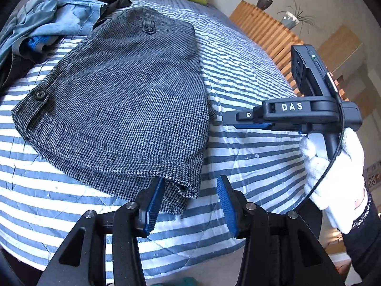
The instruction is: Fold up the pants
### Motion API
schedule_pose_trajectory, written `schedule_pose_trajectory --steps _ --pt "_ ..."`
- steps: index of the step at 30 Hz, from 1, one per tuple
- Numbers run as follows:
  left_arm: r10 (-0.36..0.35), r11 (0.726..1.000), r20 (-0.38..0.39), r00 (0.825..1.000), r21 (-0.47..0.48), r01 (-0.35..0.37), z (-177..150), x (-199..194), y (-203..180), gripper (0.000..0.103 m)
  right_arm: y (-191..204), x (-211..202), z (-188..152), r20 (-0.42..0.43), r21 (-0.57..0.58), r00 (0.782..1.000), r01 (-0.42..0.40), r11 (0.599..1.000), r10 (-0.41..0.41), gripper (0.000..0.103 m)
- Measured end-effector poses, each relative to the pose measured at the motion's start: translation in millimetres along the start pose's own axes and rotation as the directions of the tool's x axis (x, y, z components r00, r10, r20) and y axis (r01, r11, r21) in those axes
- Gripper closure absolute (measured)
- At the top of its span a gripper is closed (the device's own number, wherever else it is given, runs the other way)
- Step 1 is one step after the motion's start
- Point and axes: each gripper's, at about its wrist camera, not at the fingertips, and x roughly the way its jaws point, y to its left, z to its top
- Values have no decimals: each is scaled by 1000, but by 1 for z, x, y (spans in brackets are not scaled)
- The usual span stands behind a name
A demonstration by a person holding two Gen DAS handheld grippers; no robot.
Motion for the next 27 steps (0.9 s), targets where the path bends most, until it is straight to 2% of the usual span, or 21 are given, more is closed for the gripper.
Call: schedule_pose_trajectory --steps 3,5,9,14,18,20,21,22,24,27 --pt "37 998 20 999 50 -38 -6 -1 -8 54 3 3 2 -9 -7 1000 -4 1000 4 71" --pt "37 994 31 999 103 -40 -8 1 -18 54 6 7 3 -12 -5 1000 -12 1000 12 71" --pt "50 987 10 999 154 -51 -5 9 -26 54 14 11 4 -19 -18 1000 -18 1000 18 71" --pt "62 987 -11 998 147 -59 -2 9 -16 52 14 8 5 -13 -26 1000 -16 1000 16 71" --pt "15 997 -28 999 80 -13 3 14 -3 51 10 10 7 -15 -13 1000 -14 1000 14 71" --pt "2 997 -37 999 79 1 3 20 -7 52 9 12 7 -21 -4 1000 -21 1000 21 71" --pt "-14 996 -45 999 82 18 3 23 -10 54 9 12 7 -25 1 999 -26 1000 26 71" --pt "-21 996 -53 998 89 25 4 26 -13 75 8 13 7 -28 8 999 -31 999 32 71" --pt "-10 995 -74 997 98 17 8 29 -13 97 6 12 9 -27 27 999 -38 999 39 71" --pt "-65 997 -61 996 34 67 20 16 2 98 4 10 13 -18 45 999 -48 998 48 71"
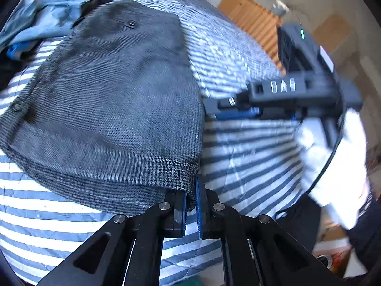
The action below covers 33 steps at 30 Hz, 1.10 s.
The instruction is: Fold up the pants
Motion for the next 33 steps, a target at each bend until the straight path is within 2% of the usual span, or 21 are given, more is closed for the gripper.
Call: schedule_pose_trajectory --steps 5,8,10,13,16,19,23,26,28,29,31,33 --pt "-47 998 57 997 -41 49 16 -41 16 98 0 2 9 3 46 999 -43 998 43 71" --pt "-76 995 48 996 -53 79 23 -51 22 98 9 8 11 -2 30 999 -33 999 33 71" --pt "-97 993 16 995 -71 98 21 -46 23 98 15 13 11 -11 11 1000 -9 1000 9 82" --pt "-128 989 -21 992 -75 126 9 -37 22 98 19 16 11 -14 -24 999 39 999 -40 91" --pt "-119 992 -97 988 -57 113 -12 -13 17 99 17 13 10 -1 -60 994 106 993 -107 94" --pt "-81 997 -161 984 -25 77 -29 12 14 99 9 17 9 -28 -57 991 130 990 -132 94" --pt "-108 994 -256 961 -15 108 -38 10 13 94 14 16 6 -60 -129 977 196 972 -205 91" --pt "-71 994 -194 978 72 87 -36 -23 7 94 20 -10 6 32 -140 978 209 968 -207 91" --pt "-34 993 -88 996 113 44 -21 -47 8 91 30 -27 3 122 -152 979 183 971 -165 91" --pt "-13 994 -43 999 112 17 -11 -54 13 89 36 -32 3 152 -155 981 144 977 -121 91" --pt "18 997 33 999 68 -20 13 -61 33 76 44 -29 3 162 -156 984 98 983 -72 91" --pt "73 997 83 994 20 -75 31 -58 56 75 53 -14 1 136 -182 989 90 979 -65 91"
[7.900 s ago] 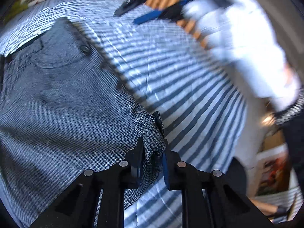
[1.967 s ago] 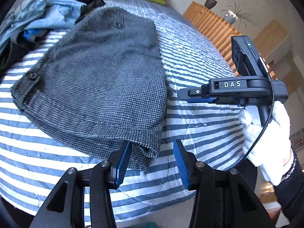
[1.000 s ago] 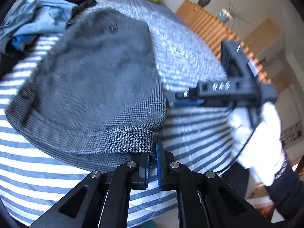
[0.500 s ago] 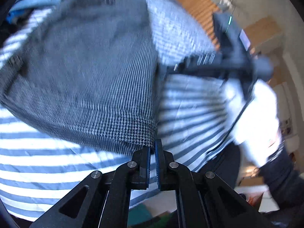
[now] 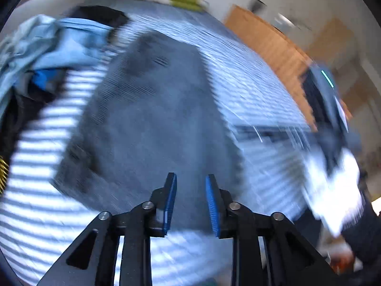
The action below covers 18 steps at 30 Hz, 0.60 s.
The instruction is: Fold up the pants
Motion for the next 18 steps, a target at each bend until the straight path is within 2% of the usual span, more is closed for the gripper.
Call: schedule_pose_trajectory --steps 3,5,6,7,10,11,12,13,14,15,16,18 --pt "97 993 -33 995 -64 -99 10 18 42 75 14 24 -11 -55 -52 998 40 998 -43 91" --pt "176 978 -84 981 -101 -184 5 28 71 76 11 38 -19 -100 -53 994 45 998 -50 91" --pt "163 976 -113 980 -124 -177 0 33 87 79 9 46 -24 -127 -53 991 46 998 -52 91" --pt "147 979 -108 983 -126 -160 0 35 94 85 7 53 -28 -152 -55 987 45 997 -53 91" --pt "157 983 -114 981 -80 -167 9 26 91 83 10 54 -31 -154 -79 986 47 996 -59 91" --pt "168 983 -94 981 -52 -174 17 20 84 81 10 49 -30 -150 -77 987 41 996 -52 91" --pt "167 986 -54 985 -12 -168 28 10 76 74 8 41 -27 -130 -63 991 32 997 -40 90" --pt "160 987 -31 987 3 -160 37 6 69 61 5 32 -24 -99 -47 994 33 998 -37 86" --pt "149 989 -7 989 16 -149 46 1 66 52 2 22 -19 -57 -25 998 40 999 -41 81" --pt "137 990 17 990 25 -138 59 -4 64 34 -4 13 -13 -12 2 998 58 998 -58 67" --pt "140 990 36 989 31 -141 71 -5 63 28 -11 4 -7 37 35 996 77 996 -78 54" --pt "151 987 49 987 44 -154 98 3 64 28 -28 -7 8 108 108 988 100 989 -112 47"
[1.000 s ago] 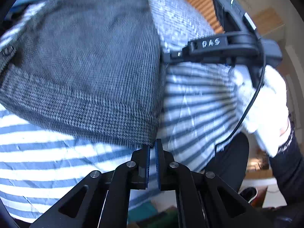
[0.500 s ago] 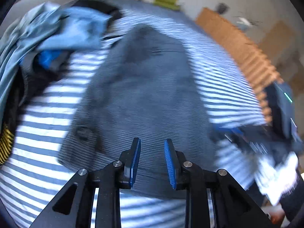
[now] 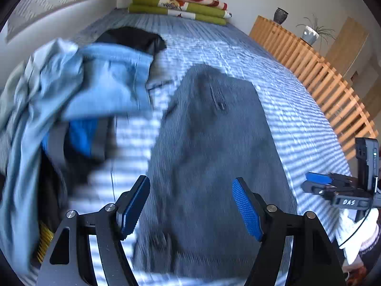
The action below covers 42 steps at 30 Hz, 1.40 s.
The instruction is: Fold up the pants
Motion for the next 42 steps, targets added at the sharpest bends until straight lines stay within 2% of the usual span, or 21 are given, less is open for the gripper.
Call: schedule_pose_trajectory --steps 2,3,5,10,12,15,19,23,26,27,28,29,31,35,38,42 --pt "-36 999 -33 999 2 36 22 19 8 28 -22 3 14 -5 70 1000 -19 997 19 47" --pt "-66 998 -74 995 4 67 29 32 14 28 -27 9 18 -18 93 999 -25 995 27 47" --pt "-75 997 -131 989 -7 75 41 56 28 28 -35 26 24 -47 134 998 -29 991 35 47" --pt "-186 977 -241 953 -152 152 51 107 72 27 -46 57 21 -112 202 987 -90 975 115 47" --pt "-191 977 -268 944 -145 157 54 121 74 27 -45 60 18 -115 193 987 -86 977 109 47" --pt "-236 969 -280 930 -141 203 57 134 72 27 -41 64 23 -110 169 986 -105 980 125 47" --pt "-262 965 -300 917 -110 240 59 152 60 28 -36 70 32 -110 130 988 -97 987 112 45" --pt "-277 960 -291 916 -53 273 56 155 46 29 -31 77 38 -113 122 980 -148 981 162 45" --pt "-224 970 -281 933 25 240 53 151 39 49 -28 78 36 -112 90 978 -164 982 174 48" --pt "-200 975 -269 942 42 219 51 151 37 58 -26 79 37 -109 86 979 -165 982 174 56" --pt "-211 974 -259 943 24 224 51 151 40 65 -25 82 38 -112 86 977 -172 981 181 73" --pt "-229 972 -252 940 -5 235 51 151 44 69 -26 87 39 -129 97 971 -189 977 201 79" --pt "-266 964 -238 934 -53 262 50 150 50 84 -29 90 38 -124 134 966 -210 968 227 91" --pt "-265 964 -196 944 -29 265 47 135 45 92 -34 81 37 -86 160 958 -257 953 273 98" --pt "-338 940 -138 931 -108 325 47 117 42 92 -36 62 40 -44 167 950 -299 939 311 99" --pt "-387 917 -73 919 -129 376 46 84 30 92 -35 29 42 -1 135 941 -336 932 340 99"
